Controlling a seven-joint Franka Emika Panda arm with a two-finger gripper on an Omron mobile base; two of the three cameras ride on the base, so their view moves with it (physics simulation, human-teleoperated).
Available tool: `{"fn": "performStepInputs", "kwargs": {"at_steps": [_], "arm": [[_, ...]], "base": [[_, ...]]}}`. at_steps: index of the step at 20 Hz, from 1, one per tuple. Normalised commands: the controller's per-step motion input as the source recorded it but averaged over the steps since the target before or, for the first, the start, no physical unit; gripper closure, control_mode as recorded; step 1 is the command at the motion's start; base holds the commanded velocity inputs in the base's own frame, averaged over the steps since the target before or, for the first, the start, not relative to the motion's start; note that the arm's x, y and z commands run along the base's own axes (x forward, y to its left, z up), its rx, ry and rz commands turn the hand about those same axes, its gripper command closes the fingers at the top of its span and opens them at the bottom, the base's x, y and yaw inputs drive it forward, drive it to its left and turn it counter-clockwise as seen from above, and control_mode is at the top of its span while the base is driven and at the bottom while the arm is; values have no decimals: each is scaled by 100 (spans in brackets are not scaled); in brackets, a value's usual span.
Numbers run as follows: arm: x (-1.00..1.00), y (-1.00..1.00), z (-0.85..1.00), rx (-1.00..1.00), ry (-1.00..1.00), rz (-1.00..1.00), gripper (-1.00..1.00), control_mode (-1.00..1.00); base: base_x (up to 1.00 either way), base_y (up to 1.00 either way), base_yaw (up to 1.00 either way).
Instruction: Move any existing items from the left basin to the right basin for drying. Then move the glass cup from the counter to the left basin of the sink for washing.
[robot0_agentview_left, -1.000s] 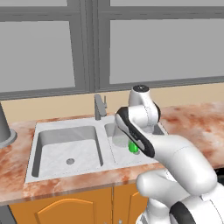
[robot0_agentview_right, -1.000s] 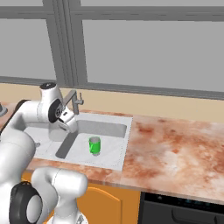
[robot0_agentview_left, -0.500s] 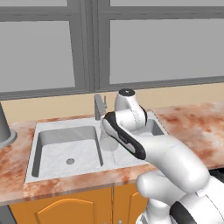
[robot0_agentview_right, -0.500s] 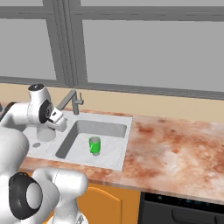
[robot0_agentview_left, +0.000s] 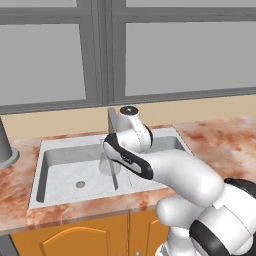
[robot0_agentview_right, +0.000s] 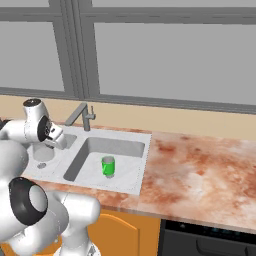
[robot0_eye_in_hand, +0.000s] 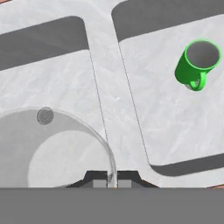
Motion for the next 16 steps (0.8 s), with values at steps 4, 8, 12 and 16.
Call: {"fn": "performStepInputs", "kwargs": {"at_steps": [4, 8, 12, 16], "arm": [[25, 46, -12, 0, 0, 5, 100, -100], [24, 42, -14, 0, 0, 5, 100, -100], [31, 38, -20, 0, 0, 4, 100, -100], [35, 37, -29, 0, 0, 4, 100, -100]], "base": [[0, 0, 0], [0, 0, 0], [0, 0, 0], [0, 0, 0]]}}
